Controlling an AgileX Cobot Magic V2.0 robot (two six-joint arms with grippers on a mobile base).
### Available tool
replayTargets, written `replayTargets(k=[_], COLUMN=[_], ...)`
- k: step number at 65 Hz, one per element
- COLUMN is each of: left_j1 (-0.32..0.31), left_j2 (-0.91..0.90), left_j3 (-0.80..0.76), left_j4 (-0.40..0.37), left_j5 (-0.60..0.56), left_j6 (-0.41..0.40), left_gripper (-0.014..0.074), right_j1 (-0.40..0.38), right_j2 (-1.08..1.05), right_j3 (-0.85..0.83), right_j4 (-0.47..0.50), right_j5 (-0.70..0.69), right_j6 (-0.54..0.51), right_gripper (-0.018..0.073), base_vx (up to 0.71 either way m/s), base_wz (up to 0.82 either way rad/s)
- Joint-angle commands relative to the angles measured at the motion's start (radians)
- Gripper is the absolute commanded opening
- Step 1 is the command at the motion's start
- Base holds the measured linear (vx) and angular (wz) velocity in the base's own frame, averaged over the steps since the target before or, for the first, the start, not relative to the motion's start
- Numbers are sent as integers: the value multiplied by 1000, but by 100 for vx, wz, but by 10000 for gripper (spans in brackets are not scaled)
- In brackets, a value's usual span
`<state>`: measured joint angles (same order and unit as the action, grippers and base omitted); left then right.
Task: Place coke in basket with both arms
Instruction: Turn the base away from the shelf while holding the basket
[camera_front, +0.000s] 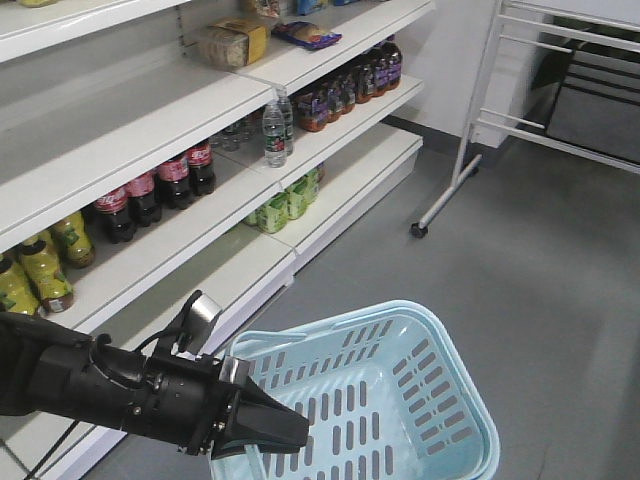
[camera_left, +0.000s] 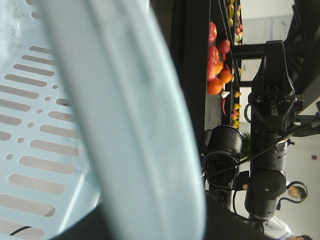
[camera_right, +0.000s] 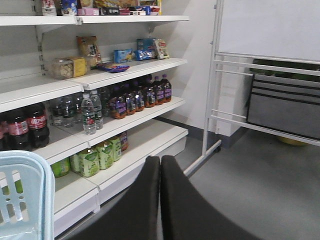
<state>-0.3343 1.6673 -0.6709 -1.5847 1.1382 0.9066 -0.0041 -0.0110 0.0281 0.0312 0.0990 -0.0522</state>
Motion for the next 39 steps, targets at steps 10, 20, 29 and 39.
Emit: replayTargets(k=[10, 20, 29, 39], left_j1=[-4, -4, -4, -4], left_j2=[-47, -47, -47, -47], left_j3=[-15, -15, -15, -15], left_j4=[-65, -65, -65, -65], left_j5=[100, 100, 100, 100], left_j6=[10, 10, 10, 10], left_gripper=[-7, -6, -6, -6], right_j1=[-5, -5, -5, -5], right_j2=[-12, -12, -12, -12], right_j3=[7, 7, 7, 7], right_j4=[-1, -1, -1, -1], right_j5=[-74, -74, -74, -74], right_j6=[-7, -7, -7, -7], right_gripper=[-10, -10, -10, -10], base_vx=[-1, 0, 0, 1], base_wz=[-35, -33, -31, -30])
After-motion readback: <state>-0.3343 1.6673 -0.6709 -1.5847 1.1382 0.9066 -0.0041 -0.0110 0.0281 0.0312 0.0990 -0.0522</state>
